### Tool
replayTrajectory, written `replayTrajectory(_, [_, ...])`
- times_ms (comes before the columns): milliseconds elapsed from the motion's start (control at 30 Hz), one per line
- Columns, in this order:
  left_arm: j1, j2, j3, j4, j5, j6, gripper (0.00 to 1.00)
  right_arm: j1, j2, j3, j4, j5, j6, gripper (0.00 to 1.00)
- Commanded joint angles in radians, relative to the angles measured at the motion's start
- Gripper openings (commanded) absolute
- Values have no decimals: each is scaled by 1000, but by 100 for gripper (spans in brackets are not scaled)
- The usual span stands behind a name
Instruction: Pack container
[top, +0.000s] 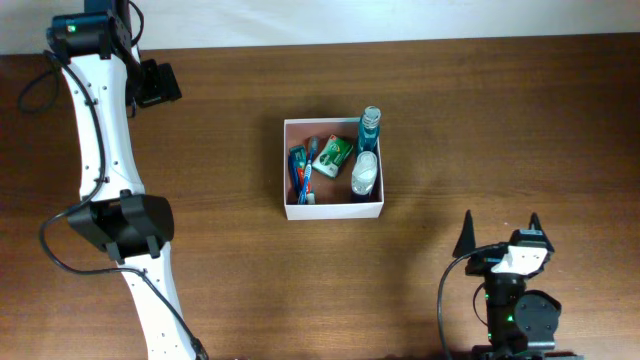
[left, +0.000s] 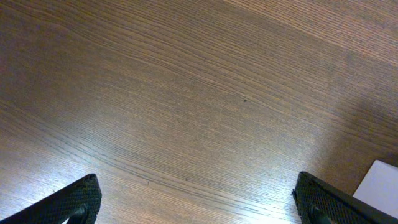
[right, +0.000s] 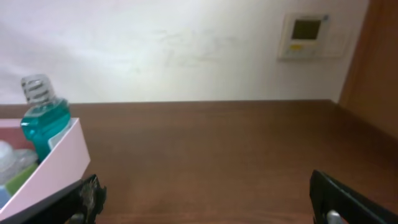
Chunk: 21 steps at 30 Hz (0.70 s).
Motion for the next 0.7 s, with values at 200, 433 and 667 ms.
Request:
replayTrajectory(200, [3,-38,14,2,-7,13,99,14,-12,-22,18,-15,-3,98])
replayTrajectory(433, [3,-38,14,2,-7,13,99,14,-12,-22,-46,-16,-2,98])
replayTrajectory(667, [3,-38,14,2,-7,13,99,14,-11,-22,-46,-16,-3,98])
